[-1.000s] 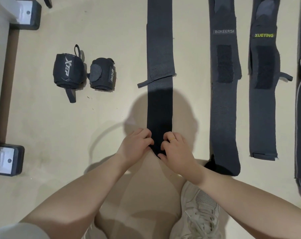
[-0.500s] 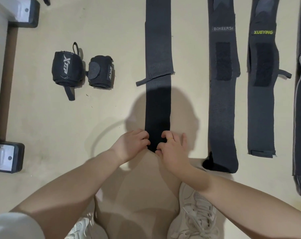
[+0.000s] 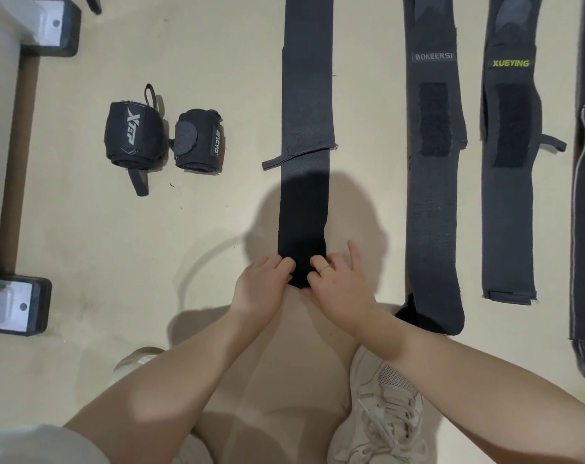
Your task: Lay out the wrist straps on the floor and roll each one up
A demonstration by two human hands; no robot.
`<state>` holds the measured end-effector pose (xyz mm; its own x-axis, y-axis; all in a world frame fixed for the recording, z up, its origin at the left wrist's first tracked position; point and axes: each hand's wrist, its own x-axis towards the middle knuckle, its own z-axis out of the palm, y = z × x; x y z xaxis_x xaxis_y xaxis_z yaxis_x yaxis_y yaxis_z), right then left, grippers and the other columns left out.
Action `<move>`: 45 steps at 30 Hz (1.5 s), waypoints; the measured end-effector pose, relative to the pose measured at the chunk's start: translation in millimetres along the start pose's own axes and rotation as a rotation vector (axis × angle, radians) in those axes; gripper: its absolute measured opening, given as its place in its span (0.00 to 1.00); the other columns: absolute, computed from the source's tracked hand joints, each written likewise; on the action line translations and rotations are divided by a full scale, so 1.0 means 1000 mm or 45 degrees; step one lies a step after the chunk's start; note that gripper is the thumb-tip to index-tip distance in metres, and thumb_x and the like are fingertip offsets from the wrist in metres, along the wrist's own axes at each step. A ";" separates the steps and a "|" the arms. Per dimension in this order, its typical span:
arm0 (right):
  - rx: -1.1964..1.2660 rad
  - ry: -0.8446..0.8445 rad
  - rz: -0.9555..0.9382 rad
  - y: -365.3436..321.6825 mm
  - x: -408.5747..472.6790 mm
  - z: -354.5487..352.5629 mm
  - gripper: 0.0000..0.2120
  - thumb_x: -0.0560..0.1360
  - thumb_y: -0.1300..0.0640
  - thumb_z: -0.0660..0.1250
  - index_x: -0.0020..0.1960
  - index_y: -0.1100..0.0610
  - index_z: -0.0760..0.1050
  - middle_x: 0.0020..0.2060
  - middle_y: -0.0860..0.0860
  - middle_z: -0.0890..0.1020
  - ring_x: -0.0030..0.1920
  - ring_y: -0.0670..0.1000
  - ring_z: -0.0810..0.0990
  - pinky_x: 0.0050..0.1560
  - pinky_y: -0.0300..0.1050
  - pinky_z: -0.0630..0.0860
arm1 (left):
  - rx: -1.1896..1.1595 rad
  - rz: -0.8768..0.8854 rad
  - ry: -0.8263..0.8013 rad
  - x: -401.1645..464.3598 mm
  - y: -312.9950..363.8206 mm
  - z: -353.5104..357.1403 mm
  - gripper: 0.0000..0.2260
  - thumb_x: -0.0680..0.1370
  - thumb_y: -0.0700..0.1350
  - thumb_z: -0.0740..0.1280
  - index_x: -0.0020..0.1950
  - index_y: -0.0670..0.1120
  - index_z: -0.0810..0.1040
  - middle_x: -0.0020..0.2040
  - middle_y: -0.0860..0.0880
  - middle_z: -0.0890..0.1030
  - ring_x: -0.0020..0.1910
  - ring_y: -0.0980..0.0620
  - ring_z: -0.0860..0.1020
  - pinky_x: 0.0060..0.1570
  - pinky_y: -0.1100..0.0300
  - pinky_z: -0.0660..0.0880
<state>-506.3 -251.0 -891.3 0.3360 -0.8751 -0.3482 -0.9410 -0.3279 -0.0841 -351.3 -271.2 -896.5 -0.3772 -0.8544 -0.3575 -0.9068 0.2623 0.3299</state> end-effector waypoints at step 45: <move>0.728 -0.119 0.535 0.024 0.031 -0.017 0.17 0.73 0.48 0.70 0.53 0.57 0.69 0.46 0.50 0.77 0.46 0.54 0.77 0.42 0.45 0.68 | -0.051 -0.130 -0.143 0.004 0.000 -0.008 0.15 0.82 0.46 0.58 0.65 0.43 0.73 0.64 0.47 0.71 0.61 0.47 0.70 0.50 0.57 0.69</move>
<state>-517.6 -292.3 -888.1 -0.0403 -0.8439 -0.5349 -0.8724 0.2906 -0.3929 -351.0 -278.1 -890.4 -0.3037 -0.8198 -0.4855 -0.9344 0.1565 0.3201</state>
